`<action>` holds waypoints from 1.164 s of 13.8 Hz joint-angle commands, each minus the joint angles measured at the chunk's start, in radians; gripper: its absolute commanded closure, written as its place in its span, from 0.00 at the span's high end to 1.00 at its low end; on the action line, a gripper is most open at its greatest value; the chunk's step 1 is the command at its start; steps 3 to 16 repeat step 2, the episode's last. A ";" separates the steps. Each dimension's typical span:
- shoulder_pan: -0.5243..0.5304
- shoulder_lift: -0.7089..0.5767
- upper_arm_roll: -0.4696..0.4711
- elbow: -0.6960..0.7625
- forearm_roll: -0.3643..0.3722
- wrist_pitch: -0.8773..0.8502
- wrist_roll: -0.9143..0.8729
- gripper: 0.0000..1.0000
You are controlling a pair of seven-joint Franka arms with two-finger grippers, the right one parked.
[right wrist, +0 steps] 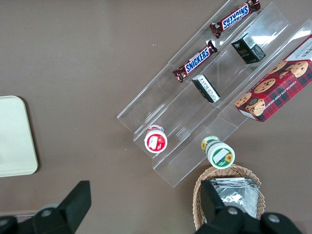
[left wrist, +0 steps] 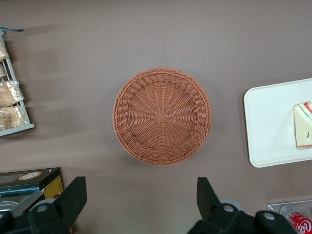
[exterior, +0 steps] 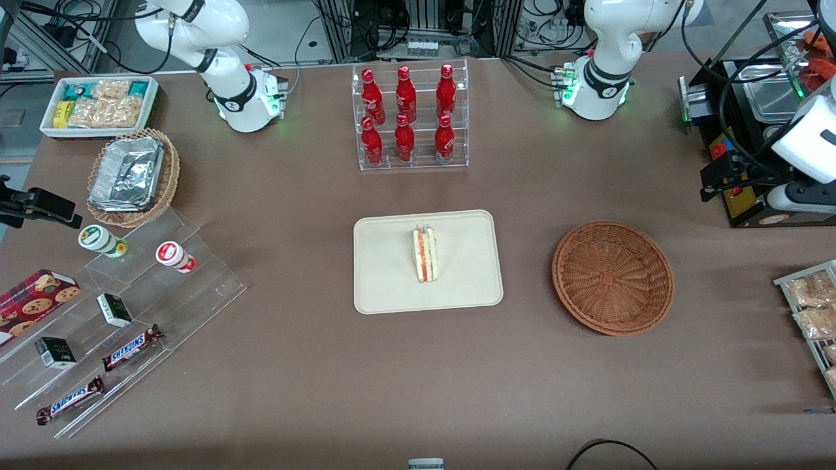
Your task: Place sandwich from basket to tray
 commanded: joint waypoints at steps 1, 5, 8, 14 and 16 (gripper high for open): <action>-0.001 -0.008 0.017 0.021 0.001 -0.024 0.012 1.00; -0.001 -0.013 0.019 0.021 0.004 -0.039 0.020 1.00; -0.001 -0.013 0.019 0.021 0.004 -0.039 0.020 1.00; -0.001 -0.013 0.019 0.021 0.004 -0.039 0.020 1.00; -0.001 -0.013 0.019 0.021 0.004 -0.039 0.020 1.00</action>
